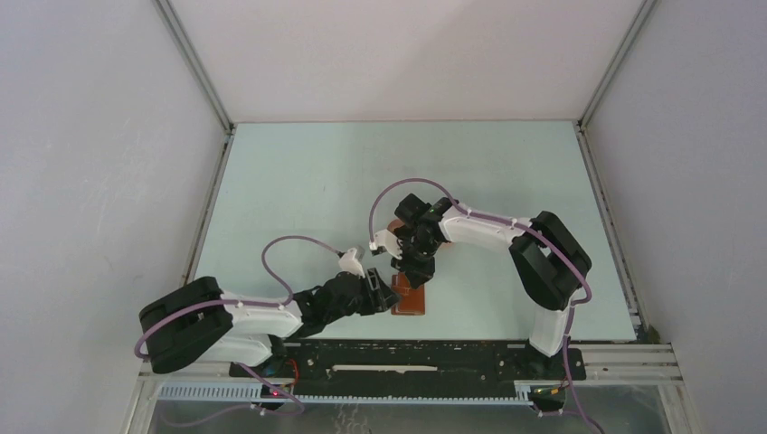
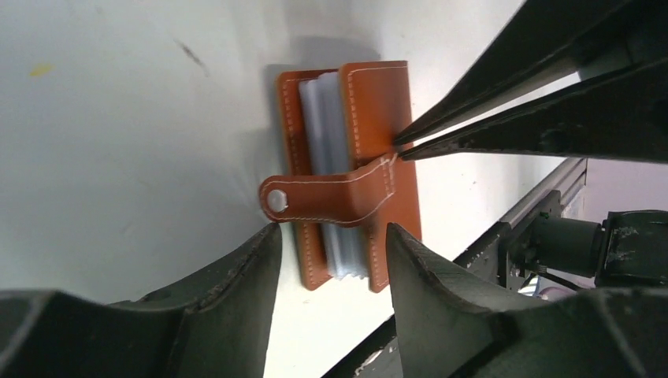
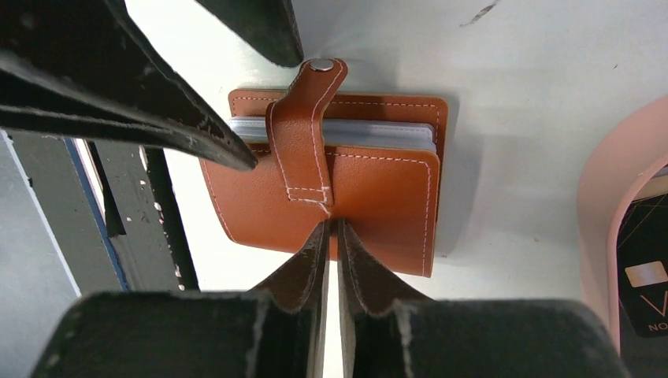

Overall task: Put the credit cards into the card holder
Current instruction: Close the card holder at the center of the board.

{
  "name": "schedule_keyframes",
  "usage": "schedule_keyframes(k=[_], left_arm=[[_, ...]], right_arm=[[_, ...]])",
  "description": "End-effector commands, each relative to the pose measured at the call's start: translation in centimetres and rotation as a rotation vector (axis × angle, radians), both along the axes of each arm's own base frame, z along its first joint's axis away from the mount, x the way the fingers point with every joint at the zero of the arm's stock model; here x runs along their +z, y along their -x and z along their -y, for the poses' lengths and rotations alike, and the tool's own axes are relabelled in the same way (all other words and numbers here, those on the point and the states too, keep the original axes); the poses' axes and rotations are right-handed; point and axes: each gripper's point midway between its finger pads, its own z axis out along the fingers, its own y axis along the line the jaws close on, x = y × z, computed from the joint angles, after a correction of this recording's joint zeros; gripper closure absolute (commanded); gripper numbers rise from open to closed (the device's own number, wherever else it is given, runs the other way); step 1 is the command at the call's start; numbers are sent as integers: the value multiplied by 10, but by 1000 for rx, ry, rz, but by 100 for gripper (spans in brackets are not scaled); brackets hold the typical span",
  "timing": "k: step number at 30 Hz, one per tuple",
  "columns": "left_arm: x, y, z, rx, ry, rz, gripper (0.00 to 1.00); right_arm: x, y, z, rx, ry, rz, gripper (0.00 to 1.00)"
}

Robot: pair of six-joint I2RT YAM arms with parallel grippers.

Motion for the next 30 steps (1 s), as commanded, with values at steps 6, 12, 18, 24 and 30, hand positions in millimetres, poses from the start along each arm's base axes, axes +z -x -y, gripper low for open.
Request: schedule_keyframes(k=[6,12,18,24,30], left_arm=[[-6,4,23,-41,-67,-65,45],[-25,10,27,-64,-117,-127,59],[-41,14,24,-66,-152,-163,73],[-46,14,25,-68,-165,-171,77],[-49,15,27,-73,-163,-177,80]], right_arm=[[-8,3,-6,-17,-7,-51,84],[-2,3,-8,-31,-33,-70,81],[22,-3,-9,-60,-100,-61,74],[59,-13,0,-97,-192,27,63],[116,-33,27,-262,-402,93,44]])
